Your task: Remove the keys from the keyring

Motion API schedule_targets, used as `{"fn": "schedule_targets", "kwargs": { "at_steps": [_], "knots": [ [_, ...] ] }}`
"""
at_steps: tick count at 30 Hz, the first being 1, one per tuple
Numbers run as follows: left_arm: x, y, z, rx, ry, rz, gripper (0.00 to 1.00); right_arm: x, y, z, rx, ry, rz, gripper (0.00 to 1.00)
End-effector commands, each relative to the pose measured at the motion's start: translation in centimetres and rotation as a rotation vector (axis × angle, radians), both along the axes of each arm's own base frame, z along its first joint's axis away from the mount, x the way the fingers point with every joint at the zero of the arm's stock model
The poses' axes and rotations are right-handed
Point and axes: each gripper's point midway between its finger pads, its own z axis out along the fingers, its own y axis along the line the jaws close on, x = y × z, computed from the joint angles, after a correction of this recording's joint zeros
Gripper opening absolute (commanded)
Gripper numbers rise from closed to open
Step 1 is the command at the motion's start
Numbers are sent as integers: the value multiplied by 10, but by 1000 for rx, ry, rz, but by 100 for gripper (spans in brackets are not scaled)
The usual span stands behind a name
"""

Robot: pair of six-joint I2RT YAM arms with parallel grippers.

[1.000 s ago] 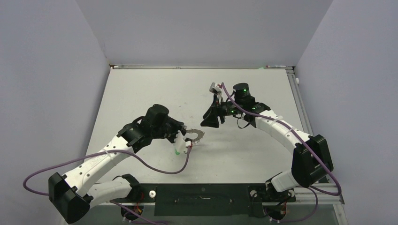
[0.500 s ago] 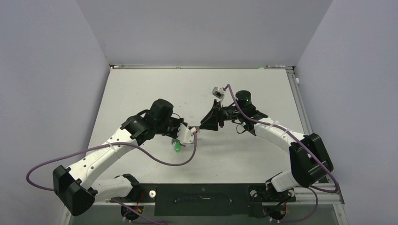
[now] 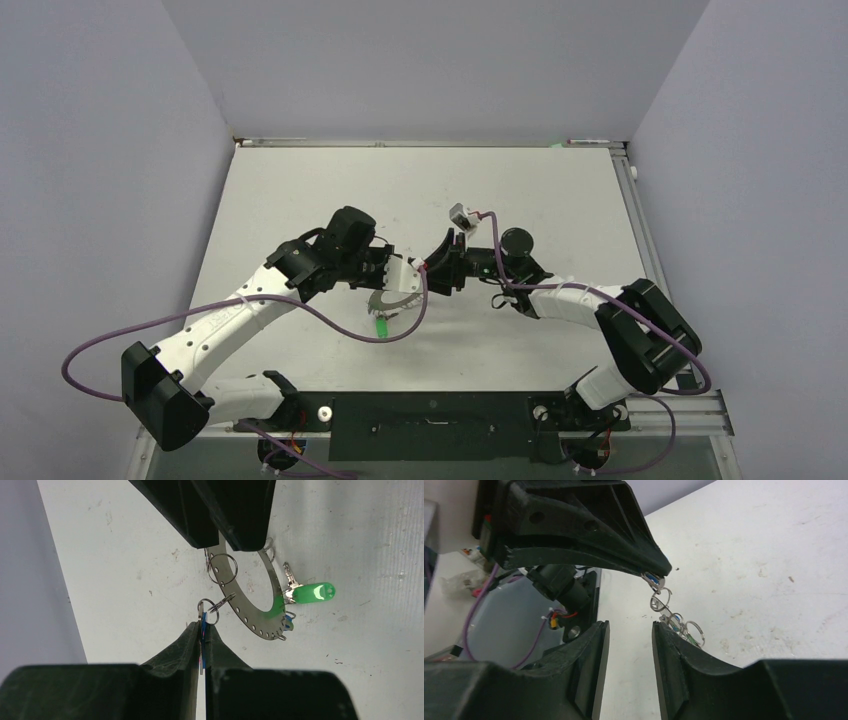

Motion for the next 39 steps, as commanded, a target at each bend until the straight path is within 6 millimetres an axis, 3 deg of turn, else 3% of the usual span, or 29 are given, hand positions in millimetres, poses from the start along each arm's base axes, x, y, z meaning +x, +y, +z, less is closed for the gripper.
{"fn": "schedule_targets", "kwargs": {
  "at_steps": [1,4,9,16,21,29,39],
  "knots": [
    [9,-12,31,-89,-32,40,0,24,12,14,11,-183,-82,37],
    [9,-11,29,-90,-6,67,0,36,12,3,-45,-224,-130,36],
    [1,-1,21,-20,62,90,0,35,6,-7,-114,-310,-110,42],
    [14,15,33,112,-26,85,0,29,-5,11,-19,-312,-125,47],
    [15,15,36,134,-8,115,0,19,6,20,55,-334,-147,44],
    [14,13,38,113,16,146,0,28,13,31,128,-397,-232,43],
    [11,6,42,66,32,146,0,24,24,20,127,-491,-238,43]
  ]
}}
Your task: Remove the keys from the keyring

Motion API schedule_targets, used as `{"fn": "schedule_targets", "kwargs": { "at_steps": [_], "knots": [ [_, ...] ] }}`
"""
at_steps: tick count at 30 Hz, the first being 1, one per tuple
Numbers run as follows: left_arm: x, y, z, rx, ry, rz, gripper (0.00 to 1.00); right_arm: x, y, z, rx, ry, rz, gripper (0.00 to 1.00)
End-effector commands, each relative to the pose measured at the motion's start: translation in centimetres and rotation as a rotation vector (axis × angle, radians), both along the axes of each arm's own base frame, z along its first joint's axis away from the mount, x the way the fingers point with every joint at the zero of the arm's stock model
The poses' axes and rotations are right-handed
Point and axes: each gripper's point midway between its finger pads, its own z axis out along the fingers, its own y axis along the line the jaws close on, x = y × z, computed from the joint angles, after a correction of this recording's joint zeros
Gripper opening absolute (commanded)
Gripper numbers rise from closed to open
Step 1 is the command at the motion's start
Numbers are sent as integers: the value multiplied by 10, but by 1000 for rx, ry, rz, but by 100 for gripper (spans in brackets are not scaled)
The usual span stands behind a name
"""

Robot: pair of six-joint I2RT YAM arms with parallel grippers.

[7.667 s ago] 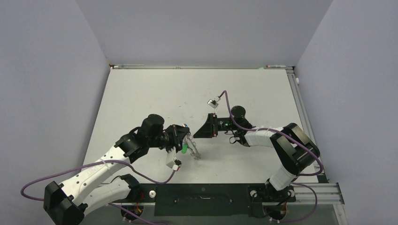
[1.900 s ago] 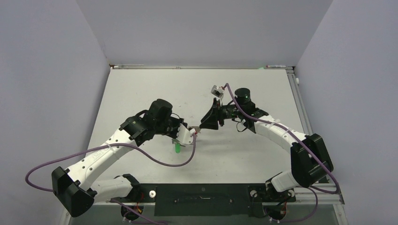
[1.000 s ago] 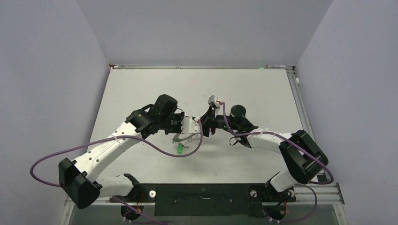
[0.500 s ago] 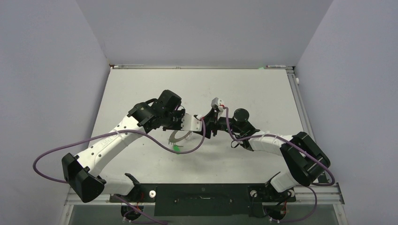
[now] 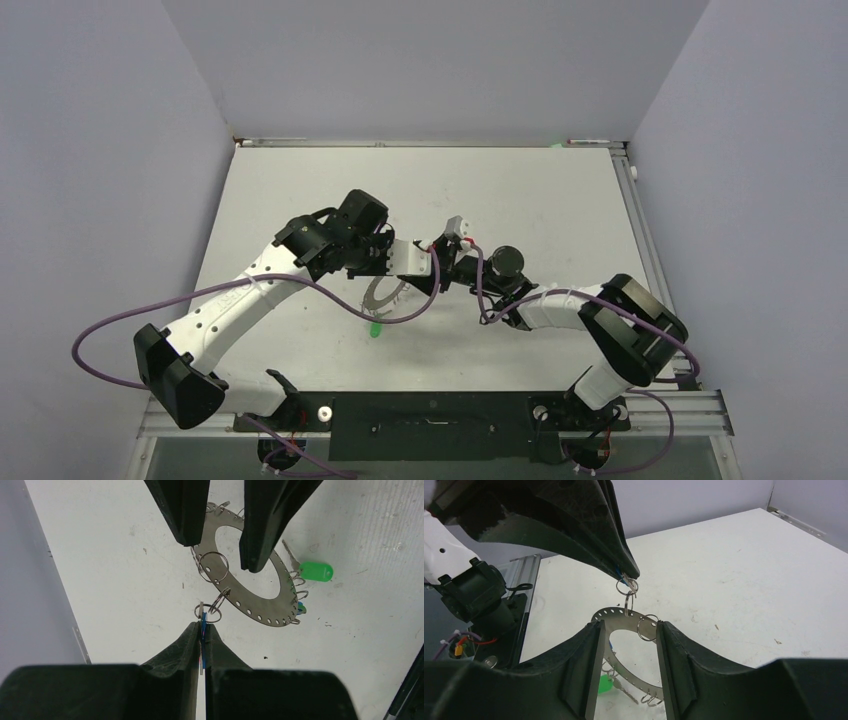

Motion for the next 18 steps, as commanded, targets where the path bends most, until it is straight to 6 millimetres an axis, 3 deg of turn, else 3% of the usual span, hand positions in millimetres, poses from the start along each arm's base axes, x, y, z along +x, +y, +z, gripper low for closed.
{"fn": "schedule_targets", "kwargs": {
  "at_steps": [1,8,18],
  "knots": [
    [3,-14,25,-87,-35,-1,0,-2,1,18,60,-145,-14,43],
    [3,-16,25,-106,-32,7,0,-10,9,19,68,-161,10,43],
    [1,-19,27,-131,-33,1,0,-7,17,12,62,-182,9,43]
  ]
}}
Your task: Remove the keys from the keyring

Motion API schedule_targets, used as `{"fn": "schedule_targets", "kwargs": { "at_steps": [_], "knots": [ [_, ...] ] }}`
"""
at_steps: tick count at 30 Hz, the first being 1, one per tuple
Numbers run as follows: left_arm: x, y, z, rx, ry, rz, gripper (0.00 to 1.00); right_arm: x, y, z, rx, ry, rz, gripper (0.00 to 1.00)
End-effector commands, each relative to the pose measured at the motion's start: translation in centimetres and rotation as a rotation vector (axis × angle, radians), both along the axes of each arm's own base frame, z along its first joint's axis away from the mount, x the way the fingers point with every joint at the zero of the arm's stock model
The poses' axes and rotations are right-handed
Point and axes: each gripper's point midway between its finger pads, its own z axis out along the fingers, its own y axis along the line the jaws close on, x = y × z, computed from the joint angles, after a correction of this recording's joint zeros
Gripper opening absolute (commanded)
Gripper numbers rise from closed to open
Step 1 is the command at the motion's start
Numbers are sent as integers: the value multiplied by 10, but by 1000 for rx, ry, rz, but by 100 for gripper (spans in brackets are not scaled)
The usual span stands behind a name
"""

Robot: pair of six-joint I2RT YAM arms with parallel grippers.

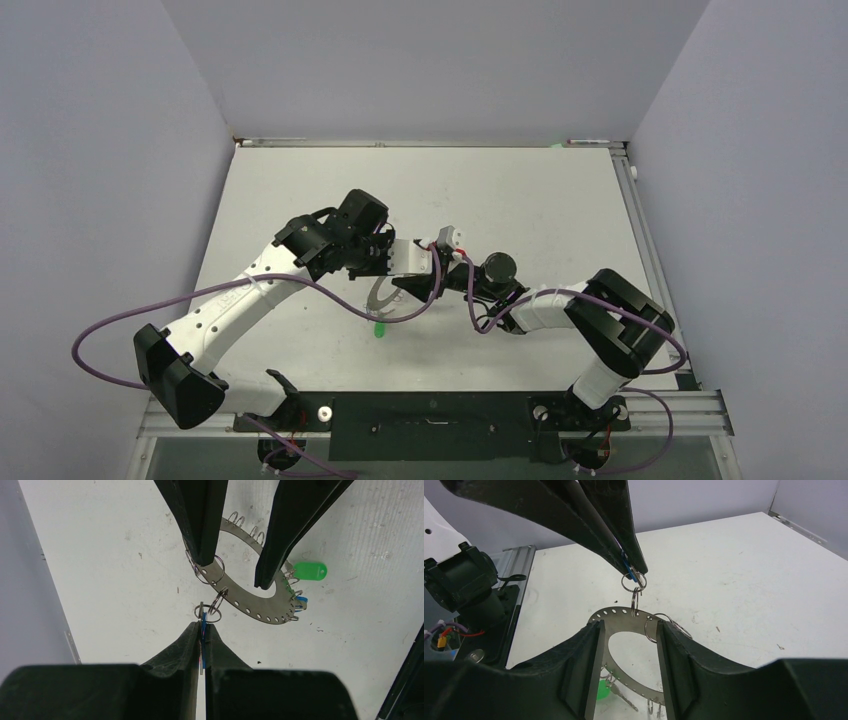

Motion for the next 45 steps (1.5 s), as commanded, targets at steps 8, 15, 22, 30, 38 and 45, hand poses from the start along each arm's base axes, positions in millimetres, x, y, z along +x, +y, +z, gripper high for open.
{"fn": "schedule_targets", "kwargs": {
  "at_steps": [8,15,22,30,38,45],
  "knots": [
    [5,-16,26,-106,-55,-7,0,-3,9,29,90,-106,21,40],
    [4,-19,23,-113,-42,-8,0,-3,15,28,93,-88,22,37],
    [5,-20,23,-112,-40,-14,0,0,17,29,99,-95,17,35],
    [7,-24,23,-117,-34,-15,0,2,19,29,102,-94,21,31],
    [4,-24,22,-126,-17,-11,0,4,21,24,71,-85,17,11],
    [8,-11,16,-111,-28,20,0,8,18,23,51,-59,-1,5]
  ]
}}
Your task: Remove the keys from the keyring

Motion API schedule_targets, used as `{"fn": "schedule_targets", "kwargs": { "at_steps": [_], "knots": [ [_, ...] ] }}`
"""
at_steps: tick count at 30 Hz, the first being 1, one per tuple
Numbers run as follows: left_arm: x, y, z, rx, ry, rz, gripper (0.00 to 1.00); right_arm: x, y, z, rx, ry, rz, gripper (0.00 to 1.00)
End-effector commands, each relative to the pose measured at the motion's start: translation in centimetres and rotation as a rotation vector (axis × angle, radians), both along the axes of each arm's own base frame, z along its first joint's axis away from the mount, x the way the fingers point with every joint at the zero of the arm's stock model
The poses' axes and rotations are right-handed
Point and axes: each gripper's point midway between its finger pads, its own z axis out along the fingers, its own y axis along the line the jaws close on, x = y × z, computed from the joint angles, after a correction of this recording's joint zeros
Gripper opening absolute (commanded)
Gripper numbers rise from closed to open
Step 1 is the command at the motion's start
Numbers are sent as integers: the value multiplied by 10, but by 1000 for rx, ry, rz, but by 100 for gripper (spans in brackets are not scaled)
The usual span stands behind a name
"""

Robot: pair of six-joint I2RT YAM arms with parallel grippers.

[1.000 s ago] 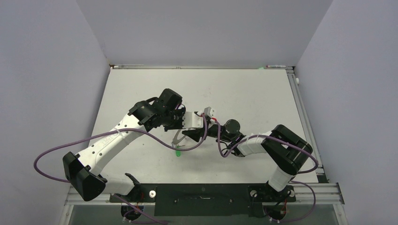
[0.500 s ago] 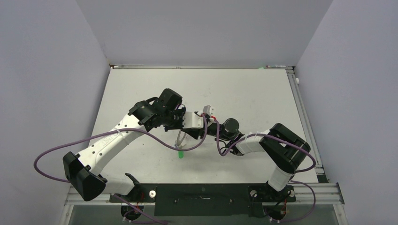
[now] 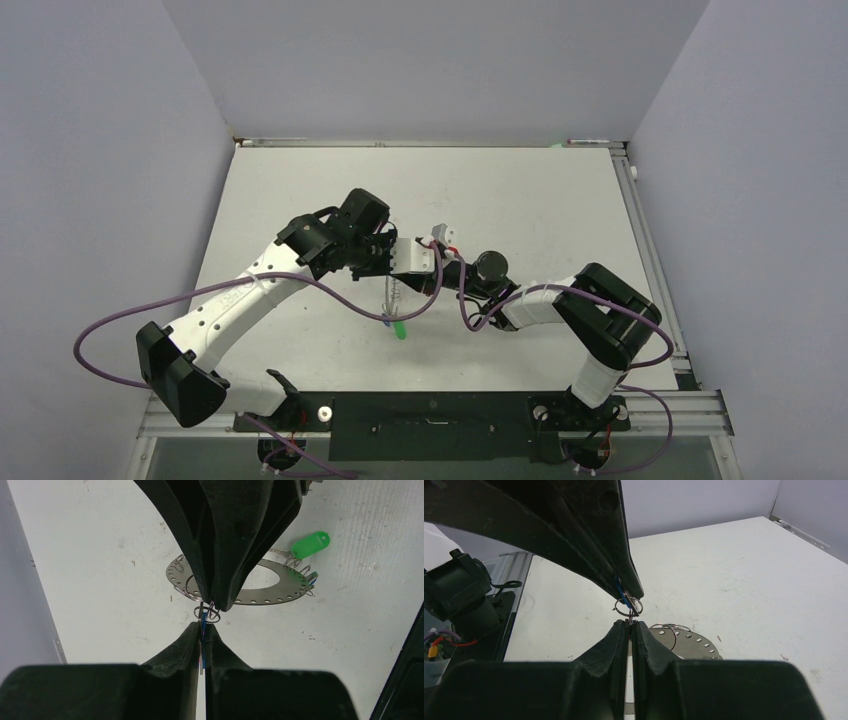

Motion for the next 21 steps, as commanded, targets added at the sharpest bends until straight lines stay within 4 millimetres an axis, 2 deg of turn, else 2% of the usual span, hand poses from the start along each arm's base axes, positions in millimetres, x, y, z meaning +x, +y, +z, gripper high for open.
{"fn": "schedule_targets", "kwargs": {
  "at_steps": [1,7,16,21],
  "knots": [
    [11,0,18,-75,-58,28,0,3,1,23,36,-49,-7,5],
    [15,16,4,-75,-43,69,0,5,-1,30,59,-40,-13,5],
    [7,24,-22,-100,-9,114,0,10,-5,33,78,-21,-41,5],
    [1,21,-32,-115,20,121,0,15,-8,34,85,-16,-64,5]
  ]
}}
